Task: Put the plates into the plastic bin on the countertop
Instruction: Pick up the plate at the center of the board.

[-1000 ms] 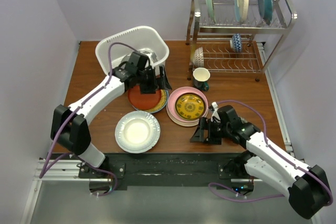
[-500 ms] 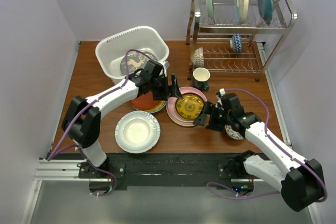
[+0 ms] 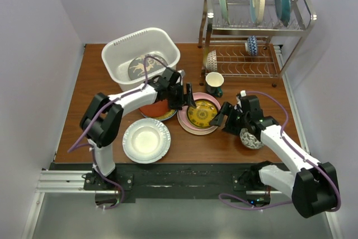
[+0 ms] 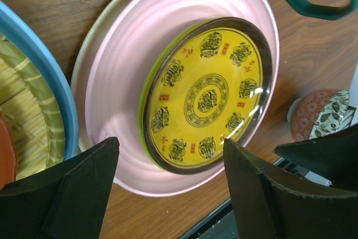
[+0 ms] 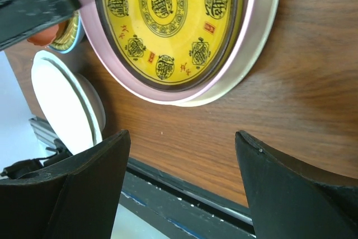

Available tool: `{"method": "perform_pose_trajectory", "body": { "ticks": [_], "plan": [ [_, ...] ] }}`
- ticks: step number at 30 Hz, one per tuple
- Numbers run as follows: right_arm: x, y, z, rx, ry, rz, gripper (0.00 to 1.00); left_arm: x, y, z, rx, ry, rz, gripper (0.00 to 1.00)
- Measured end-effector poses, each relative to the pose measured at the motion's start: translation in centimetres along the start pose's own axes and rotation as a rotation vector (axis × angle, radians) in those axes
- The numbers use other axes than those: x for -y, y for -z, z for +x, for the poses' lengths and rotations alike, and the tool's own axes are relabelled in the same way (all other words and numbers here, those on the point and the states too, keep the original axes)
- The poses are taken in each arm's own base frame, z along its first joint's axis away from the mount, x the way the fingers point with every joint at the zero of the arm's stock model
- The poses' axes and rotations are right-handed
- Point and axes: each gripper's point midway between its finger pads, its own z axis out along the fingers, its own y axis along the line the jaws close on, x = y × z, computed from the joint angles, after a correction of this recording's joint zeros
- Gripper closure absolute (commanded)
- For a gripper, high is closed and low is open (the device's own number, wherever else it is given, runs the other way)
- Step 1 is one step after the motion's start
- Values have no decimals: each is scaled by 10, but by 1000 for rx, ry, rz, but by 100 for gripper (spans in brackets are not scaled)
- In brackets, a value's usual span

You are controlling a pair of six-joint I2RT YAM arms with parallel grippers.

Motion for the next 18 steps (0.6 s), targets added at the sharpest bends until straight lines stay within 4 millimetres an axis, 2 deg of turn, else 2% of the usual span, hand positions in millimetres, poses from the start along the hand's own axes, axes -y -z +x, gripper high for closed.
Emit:
{"method": "perform_pose_trajectory", "body": {
  "ticks": [5,8,9,12,18],
  "plan": [
    [-2,0,-1,0,-1,-15,21,-4,-13,3,-22,0,-12,27],
    [-2,0,-3,3,-3,-14,20,2,-22,-5,-21,-13,-3,38],
    [-1,0,-3,3,-4,-13,20,4,-25,-7,-20,-16,0,46],
    [0,0,-3,5,-1,-12,20,7,-33,-12,-22,-36,0,56],
    [1,1,-5,8,-5,-9,20,3,-42,-3,-52,-41,-15,59]
  ]
}}
